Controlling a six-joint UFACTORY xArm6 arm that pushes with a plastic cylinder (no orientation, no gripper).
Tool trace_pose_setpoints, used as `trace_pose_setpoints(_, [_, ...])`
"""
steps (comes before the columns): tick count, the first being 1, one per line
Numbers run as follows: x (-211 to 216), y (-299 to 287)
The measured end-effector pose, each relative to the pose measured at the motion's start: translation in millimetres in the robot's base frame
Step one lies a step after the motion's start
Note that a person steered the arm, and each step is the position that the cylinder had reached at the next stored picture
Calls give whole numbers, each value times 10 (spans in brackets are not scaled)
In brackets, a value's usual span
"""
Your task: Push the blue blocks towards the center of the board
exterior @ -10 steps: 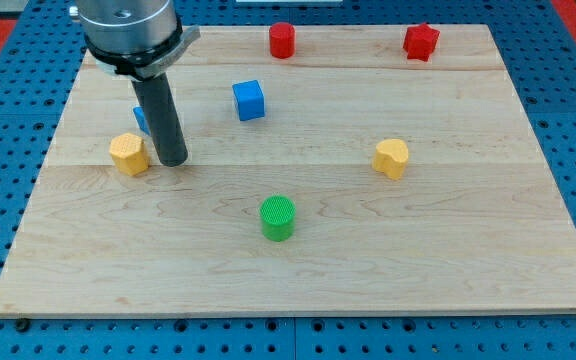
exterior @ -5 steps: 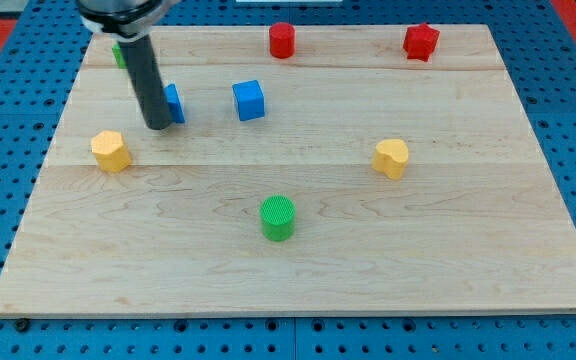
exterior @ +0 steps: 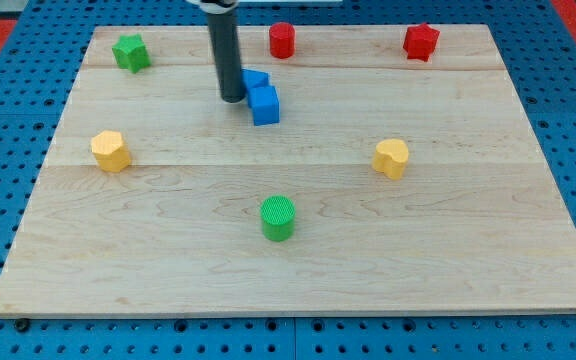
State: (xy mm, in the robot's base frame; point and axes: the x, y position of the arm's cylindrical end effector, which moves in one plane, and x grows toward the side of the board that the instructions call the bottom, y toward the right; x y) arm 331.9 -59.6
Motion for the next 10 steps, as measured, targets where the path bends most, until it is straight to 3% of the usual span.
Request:
trace_pose_setpoints(2, [-15,26])
trace_pose_setpoints(4, [-348,-285])
trace_pose_setpoints(8, [-484,-180])
trace_pose_setpoints(9, [-467,282])
trace_pose_setpoints(10, [38,468])
